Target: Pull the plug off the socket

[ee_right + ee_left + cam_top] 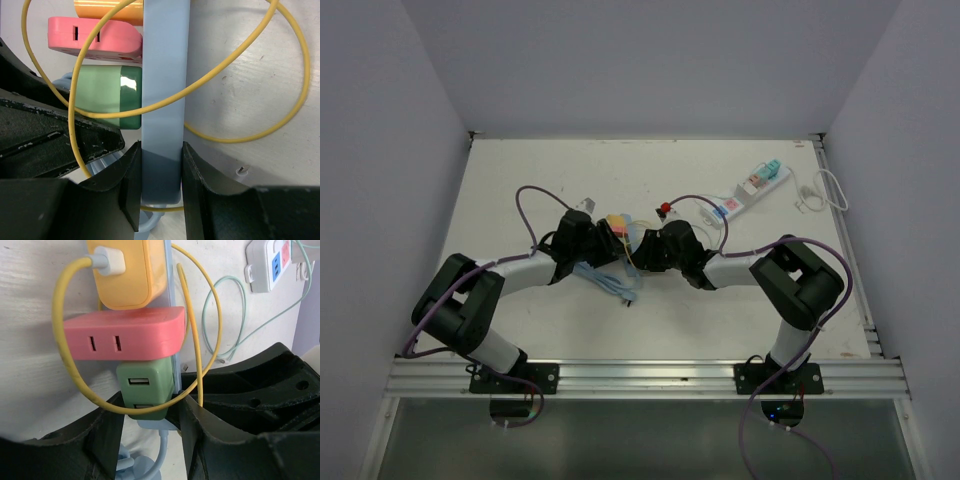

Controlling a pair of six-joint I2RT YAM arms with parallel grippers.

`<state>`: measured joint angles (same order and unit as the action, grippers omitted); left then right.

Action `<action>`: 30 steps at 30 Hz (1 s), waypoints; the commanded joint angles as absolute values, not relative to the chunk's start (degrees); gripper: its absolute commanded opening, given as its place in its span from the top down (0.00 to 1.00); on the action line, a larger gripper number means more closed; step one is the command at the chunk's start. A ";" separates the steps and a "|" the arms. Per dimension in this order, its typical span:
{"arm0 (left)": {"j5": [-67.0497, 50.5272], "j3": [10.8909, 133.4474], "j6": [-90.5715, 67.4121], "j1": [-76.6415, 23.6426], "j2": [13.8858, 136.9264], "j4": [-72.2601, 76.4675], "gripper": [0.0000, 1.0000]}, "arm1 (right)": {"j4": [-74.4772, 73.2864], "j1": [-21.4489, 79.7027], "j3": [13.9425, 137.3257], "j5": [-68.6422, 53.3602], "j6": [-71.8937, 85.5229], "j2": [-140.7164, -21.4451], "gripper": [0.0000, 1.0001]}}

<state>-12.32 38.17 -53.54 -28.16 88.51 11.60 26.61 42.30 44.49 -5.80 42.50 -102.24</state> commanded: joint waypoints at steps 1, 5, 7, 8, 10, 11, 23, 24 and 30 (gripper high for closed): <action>-8.44 40.17 -54.93 -28.21 87.89 14.24 0.51 | 28.83 42.63 44.03 -7.38 41.57 -100.28 1.00; -6.25 40.25 -55.98 -28.12 87.89 14.41 0.53 | 28.92 42.63 43.86 -7.30 41.66 -100.02 1.00; -5.80 39.73 -56.69 -27.95 87.98 15.11 0.55 | 29.00 42.63 43.77 -7.38 41.75 -99.76 1.00; -5.28 39.38 -57.30 -27.78 87.98 15.29 0.56 | 29.09 42.63 43.68 -7.38 41.75 -99.76 1.00; -5.10 39.02 -58.00 -27.60 87.89 16.43 0.57 | 29.09 42.63 43.68 -7.47 41.84 -99.67 1.00; -5.10 38.76 -58.27 -27.08 87.72 16.87 0.57 | 29.09 42.63 43.59 -7.56 41.75 -99.75 1.00; -6.06 37.80 -60.55 -26.63 88.33 20.21 0.57 | 29.27 42.63 43.59 -7.65 42.01 -99.84 1.00; -6.24 37.27 -61.08 -26.63 88.50 20.65 0.58 | 29.44 42.63 43.59 -7.73 42.19 -99.84 1.00; -6.94 37.00 -61.61 -26.63 90.17 22.23 0.61 | 29.53 42.63 43.59 -7.65 42.19 -100.46 1.00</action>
<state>-6.90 37.21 -60.71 -27.00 89.27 17.10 27.07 42.30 44.18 -5.78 42.68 -102.21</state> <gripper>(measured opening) 0.398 0.343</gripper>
